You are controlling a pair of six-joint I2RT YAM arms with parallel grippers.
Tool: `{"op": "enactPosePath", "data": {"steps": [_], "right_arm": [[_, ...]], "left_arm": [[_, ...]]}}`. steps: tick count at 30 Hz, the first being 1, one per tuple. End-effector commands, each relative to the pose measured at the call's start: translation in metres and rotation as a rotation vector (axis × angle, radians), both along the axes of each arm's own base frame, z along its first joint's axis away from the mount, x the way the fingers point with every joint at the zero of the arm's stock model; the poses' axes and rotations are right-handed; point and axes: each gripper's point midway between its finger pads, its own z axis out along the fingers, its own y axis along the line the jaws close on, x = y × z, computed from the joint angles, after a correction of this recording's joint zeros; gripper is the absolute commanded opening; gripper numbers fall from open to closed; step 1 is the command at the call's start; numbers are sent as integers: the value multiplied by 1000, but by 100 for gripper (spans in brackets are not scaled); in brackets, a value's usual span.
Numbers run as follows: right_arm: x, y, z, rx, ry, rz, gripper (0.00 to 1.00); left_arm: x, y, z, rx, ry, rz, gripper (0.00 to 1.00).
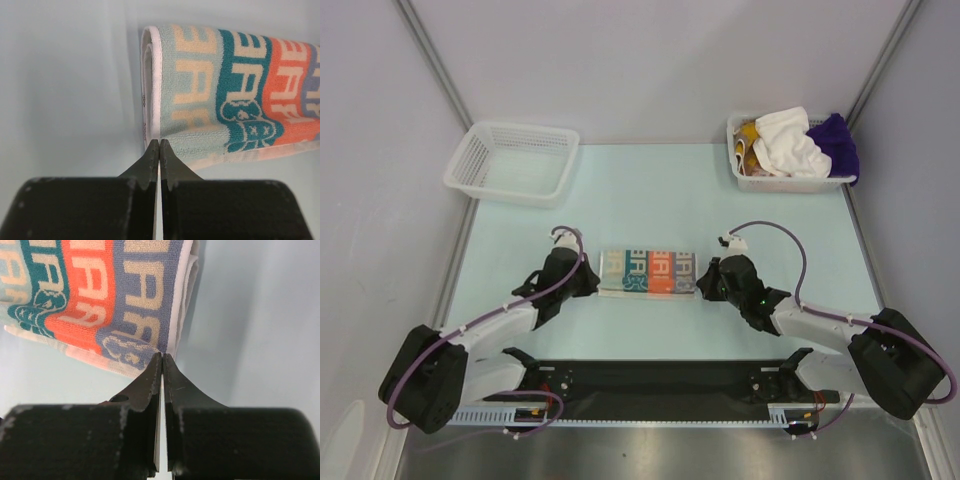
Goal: Fold and stack the towels
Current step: Fold the towel
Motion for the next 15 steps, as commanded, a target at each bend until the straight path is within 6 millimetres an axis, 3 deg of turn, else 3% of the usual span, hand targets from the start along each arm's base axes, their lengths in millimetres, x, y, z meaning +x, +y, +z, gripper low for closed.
{"op": "enactPosePath", "data": {"steps": [1, 10, 15], "right_arm": [[6, -13, 0, -33, -27, -57, 3], [1, -11, -10, -29, -13, -47, 5], [-1, -7, -7, -21, -18, -35, 22]], "left_arm": [[0, 11, 1, 25, -11, 44, 0], [-6, 13, -11, 26, 18, 55, 0], [-5, 12, -8, 9, 10, 62, 20]]}}
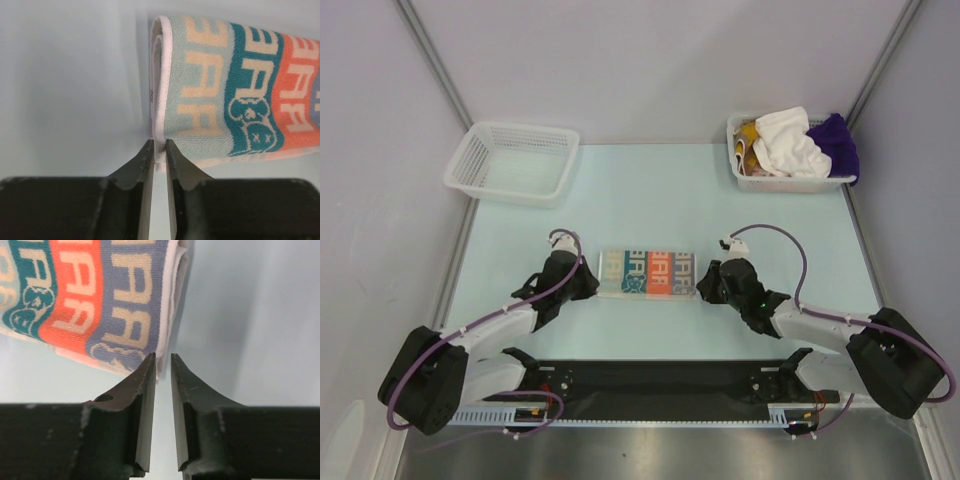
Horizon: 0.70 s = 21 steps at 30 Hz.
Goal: Fold and stack the towels
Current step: Fold the towel
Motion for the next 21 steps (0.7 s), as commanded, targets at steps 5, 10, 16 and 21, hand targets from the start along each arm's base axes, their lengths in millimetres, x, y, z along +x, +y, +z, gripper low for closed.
{"op": "enactPosePath", "data": {"steps": [5, 10, 16, 21], "right_arm": [[1, -10, 5, -28, -33, -41, 30], [3, -12, 25, -2, -68, -50, 29], [13, 0, 49, -18, -66, -35, 24], [20, 38, 50, -58, -46, 38, 22]], "left_arm": [[3, 6, 8, 0, -28, 39, 25], [3, 12, 25, 11, -62, 57, 26], [20, -8, 64, -28, -129, -18, 24], [23, -43, 52, -30, -85, -115, 22]]}}
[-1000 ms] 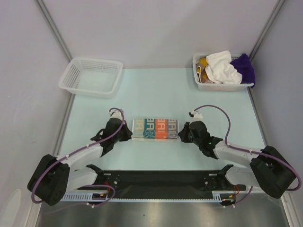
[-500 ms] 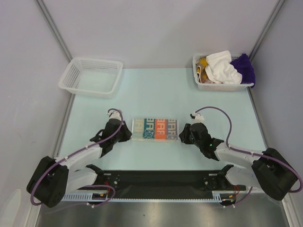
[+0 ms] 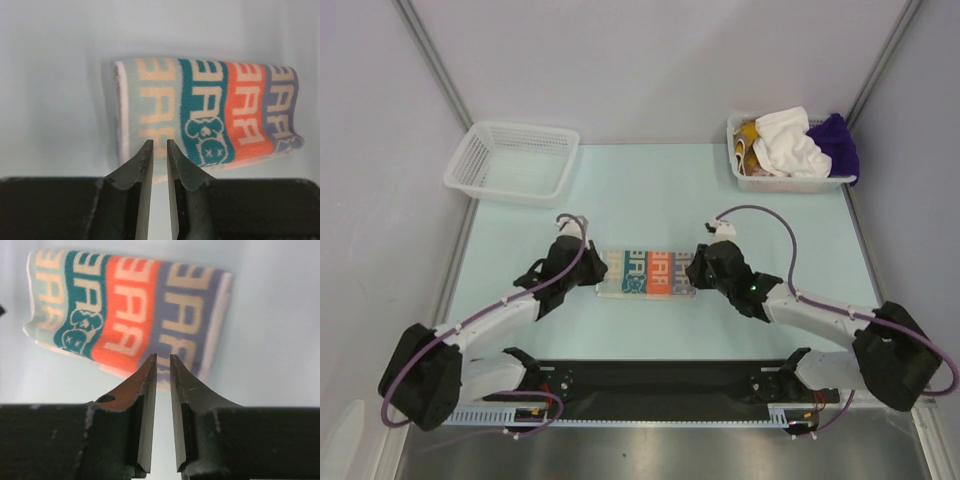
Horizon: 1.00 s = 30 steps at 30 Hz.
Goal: Fold and stack the towels
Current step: Fold the towel
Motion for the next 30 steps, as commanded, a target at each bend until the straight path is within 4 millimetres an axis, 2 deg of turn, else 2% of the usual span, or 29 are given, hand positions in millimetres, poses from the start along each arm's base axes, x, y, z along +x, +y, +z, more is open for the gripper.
{"op": "enactPosePath", "data": {"steps": [1, 2, 3, 5, 7, 10, 15, 21, 26, 30], "right_arm": [[11, 32, 15, -25, -28, 47, 22], [9, 39, -2, -64, 9, 68, 21], [12, 46, -5, -72, 15, 75, 20], [15, 59, -17, -95, 40, 99, 18], [14, 64, -23, -116, 56, 114, 17], [6, 70, -27, -122, 57, 138, 18], [-8, 67, -34, -141, 66, 138, 17], [-19, 65, -35, -131, 65, 143, 17], [-23, 61, -50, -143, 87, 140, 17], [-24, 64, -62, -136, 106, 142, 17]], "left_arm": [[7, -34, 6, -20, -11, -106, 22], [10, -42, 7, -38, -25, -121, 21], [8, -47, -7, -26, 12, -139, 21], [10, -56, -14, -35, 29, -159, 20], [4, -62, -29, -29, 73, -187, 16], [-4, -64, -34, -31, 81, -196, 16], [-12, -63, -27, -38, 66, -201, 16], [-12, -56, -16, -22, 34, -188, 17], [-16, -58, -30, -24, 62, -202, 17], [-24, -53, -52, -18, 115, -178, 15]]}}
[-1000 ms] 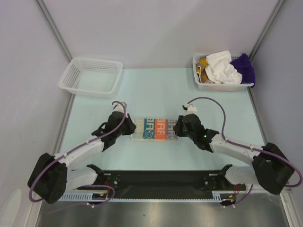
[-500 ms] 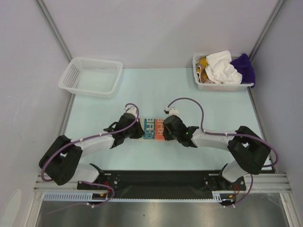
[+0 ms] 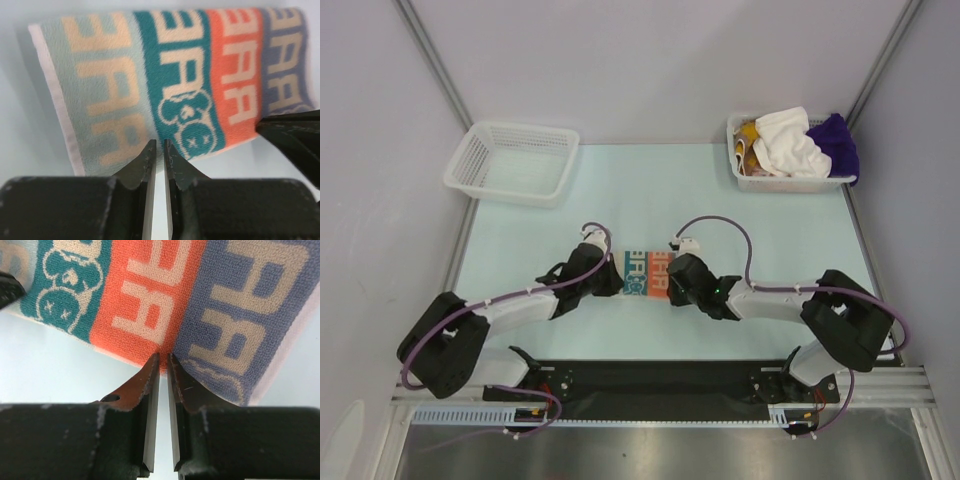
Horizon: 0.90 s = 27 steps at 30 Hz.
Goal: Fold and stack the towels
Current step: Fold the towel
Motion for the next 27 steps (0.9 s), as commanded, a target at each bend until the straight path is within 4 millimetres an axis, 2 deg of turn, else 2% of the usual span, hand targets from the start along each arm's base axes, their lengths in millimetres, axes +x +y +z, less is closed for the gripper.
{"op": "enactPosePath", "data": {"steps": [1, 4, 9, 12, 13, 16, 17, 20, 22, 26, 27], "right_arm": [[3, 5, -4, 27, -11, -24, 17], [2, 2, -7, 25, -7, -35, 16], [3, -14, -3, 46, 4, -70, 17], [3, -15, 9, 87, 1, -70, 16], [4, -10, 24, 124, -17, -60, 16], [2, 1, 52, 191, -42, -31, 17], [6, 10, 76, 236, -75, -21, 17], [12, 24, 111, 312, -115, 4, 19], [14, 38, 125, 360, -115, 46, 20], [18, 68, 125, 411, -72, 105, 19], [21, 71, 107, 395, -43, 101, 19]], "left_arm": [[-9, 1, -17, -4, 32, 12, 15], [-14, 11, -31, 11, 63, 55, 13], [-17, 19, -40, 24, 57, 91, 11], [-16, 17, -43, 30, 61, 74, 11], [-15, 15, -42, 23, 58, 62, 11], [-15, 10, -43, 15, 57, 49, 11], [-16, 9, -42, 12, 58, 42, 11], [-15, 6, -39, 12, 48, 29, 11], [-14, 4, -36, 8, 43, 27, 11], [-12, 2, -30, -1, 33, 26, 12], [-11, 2, -30, -3, 32, 28, 11]]}}
